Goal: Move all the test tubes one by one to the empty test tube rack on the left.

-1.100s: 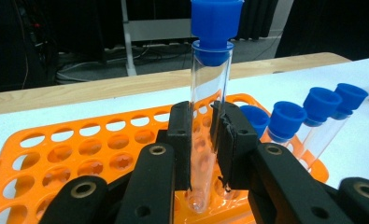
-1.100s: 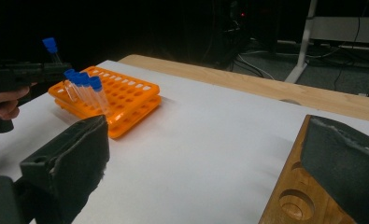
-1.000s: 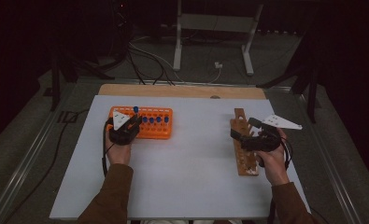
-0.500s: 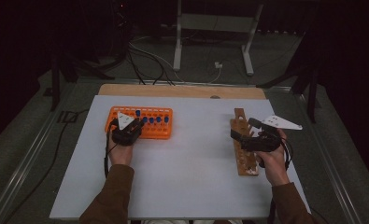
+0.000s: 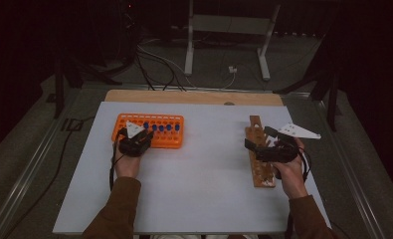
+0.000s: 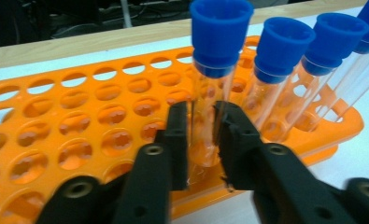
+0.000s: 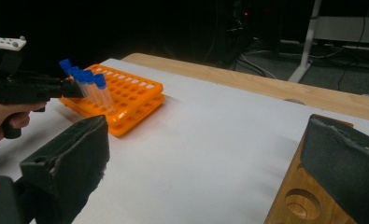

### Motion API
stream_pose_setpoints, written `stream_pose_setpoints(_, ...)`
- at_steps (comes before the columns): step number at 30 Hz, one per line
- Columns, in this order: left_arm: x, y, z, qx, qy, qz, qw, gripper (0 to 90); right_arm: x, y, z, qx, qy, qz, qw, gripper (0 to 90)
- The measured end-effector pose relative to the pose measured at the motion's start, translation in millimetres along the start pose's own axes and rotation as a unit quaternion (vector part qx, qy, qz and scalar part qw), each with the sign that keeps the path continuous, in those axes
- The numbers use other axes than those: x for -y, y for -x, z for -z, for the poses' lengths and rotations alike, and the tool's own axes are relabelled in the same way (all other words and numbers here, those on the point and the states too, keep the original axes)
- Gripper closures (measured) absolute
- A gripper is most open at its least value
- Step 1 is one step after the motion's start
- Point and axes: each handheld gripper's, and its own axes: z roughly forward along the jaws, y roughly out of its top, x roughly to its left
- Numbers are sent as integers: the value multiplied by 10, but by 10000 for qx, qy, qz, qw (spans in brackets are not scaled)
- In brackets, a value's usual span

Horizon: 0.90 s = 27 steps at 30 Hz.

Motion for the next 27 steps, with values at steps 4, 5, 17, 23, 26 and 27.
stream_pose_setpoints(4, -32, -23, 80, 50, 214, 5, 9998, 682, 3, 7, -5, -2, -9, -20, 10000, 18)
stream_pose_setpoints(5, -39, -19, 91, 46, 251, -41, 9997, 684, 5, 6, -8, -3, -17, -18, 10000, 17)
stream_pose_setpoints(17, -22, 13, 46, 94, 10, -106, 9999, 777, 23, 3, -16, -18, -39, -4, 10000, 18)
stream_pose_setpoints(23, 1, -32, 105, 88, 21, 77, 9999, 697, 47, -5, -14, -31, -58, -2, 10000, 17)
stream_pose_setpoints(26, 10, -91, 212, 199, 173, 276, 9993, 635, 58, 5, -1, -27, -41, -18, 10000, 18)
stream_pose_setpoints(27, 7, -112, 262, 261, 232, 326, 9989, 608, 62, 12, 7, -32, -23, -21, 10000, 18)
